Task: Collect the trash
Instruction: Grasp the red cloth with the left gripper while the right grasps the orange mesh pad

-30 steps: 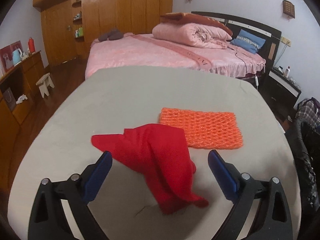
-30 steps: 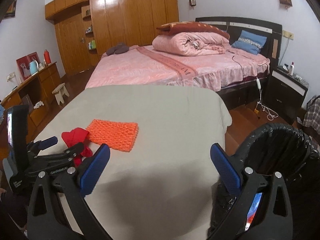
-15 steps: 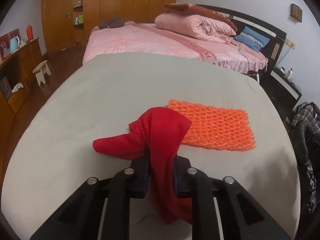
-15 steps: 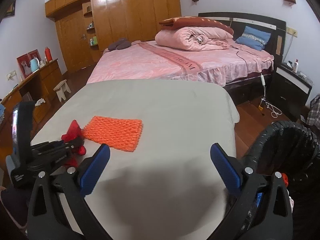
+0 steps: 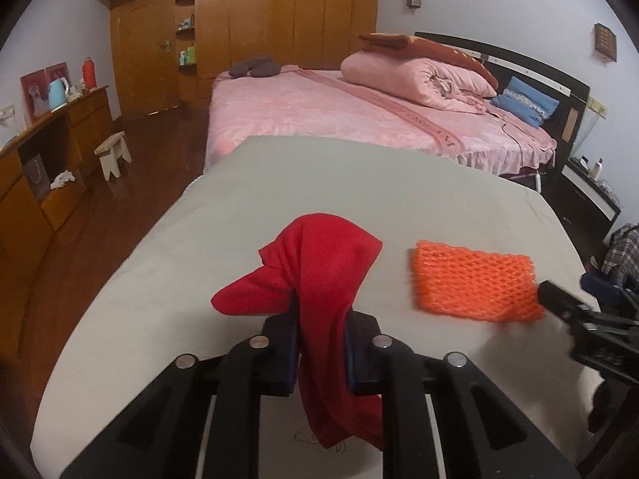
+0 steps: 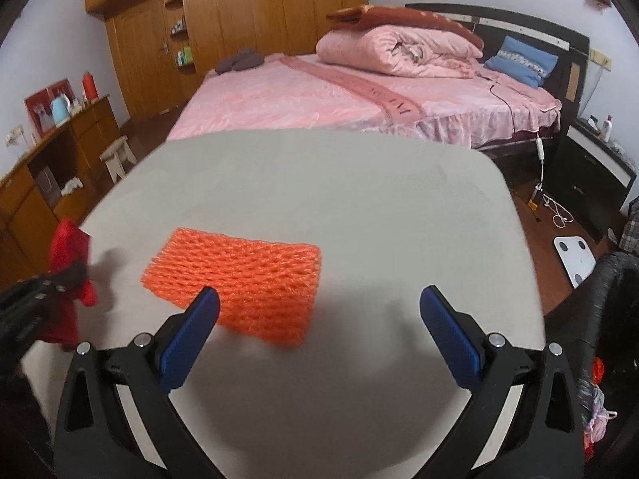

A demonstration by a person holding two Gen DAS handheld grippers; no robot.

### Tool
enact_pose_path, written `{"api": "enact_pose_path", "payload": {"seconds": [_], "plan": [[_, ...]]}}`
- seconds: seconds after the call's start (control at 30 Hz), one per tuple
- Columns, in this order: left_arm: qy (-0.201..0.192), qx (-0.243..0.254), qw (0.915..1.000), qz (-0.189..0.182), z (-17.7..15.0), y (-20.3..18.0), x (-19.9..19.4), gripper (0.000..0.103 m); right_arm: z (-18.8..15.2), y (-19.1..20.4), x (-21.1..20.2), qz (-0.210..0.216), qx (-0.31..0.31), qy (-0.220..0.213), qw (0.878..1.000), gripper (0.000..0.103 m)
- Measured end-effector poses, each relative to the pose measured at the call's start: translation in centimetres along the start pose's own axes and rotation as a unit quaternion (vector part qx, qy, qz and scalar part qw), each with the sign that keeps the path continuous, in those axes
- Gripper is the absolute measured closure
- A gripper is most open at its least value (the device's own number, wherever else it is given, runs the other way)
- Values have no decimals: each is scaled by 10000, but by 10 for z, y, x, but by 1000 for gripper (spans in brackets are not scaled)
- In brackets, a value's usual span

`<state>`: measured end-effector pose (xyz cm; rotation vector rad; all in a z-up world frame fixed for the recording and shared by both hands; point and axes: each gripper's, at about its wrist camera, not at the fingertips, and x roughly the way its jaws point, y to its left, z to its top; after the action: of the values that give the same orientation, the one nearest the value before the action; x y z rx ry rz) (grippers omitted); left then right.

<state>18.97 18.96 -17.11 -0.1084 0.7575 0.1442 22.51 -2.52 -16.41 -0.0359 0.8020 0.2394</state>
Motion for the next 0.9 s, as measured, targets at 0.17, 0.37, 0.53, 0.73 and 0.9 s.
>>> {"api": "enact_pose_path", "payload": {"seconds": [0.17, 0.37, 0.53, 0.73, 0.9], "plan": [[-12, -17, 10000, 17, 1, 2, 1, 86, 1, 6, 23, 46, 31, 393, 9992, 6], [-23, -3, 10000, -4, 3, 0, 1, 86, -1, 15, 30, 224, -104, 561, 9981, 29], [-29, 41, 10000, -25, 3, -5, -3, 86, -2, 23, 22, 685, -232, 557, 9958, 69], [-113, 112, 9999, -20, 7, -12, -16, 86, 4, 24, -3, 940, -215, 422, 9944, 85], [-247, 177, 9995, -72, 10, -23, -35, 86, 8, 16, -40, 964, -172, 101, 9951, 85]]}}
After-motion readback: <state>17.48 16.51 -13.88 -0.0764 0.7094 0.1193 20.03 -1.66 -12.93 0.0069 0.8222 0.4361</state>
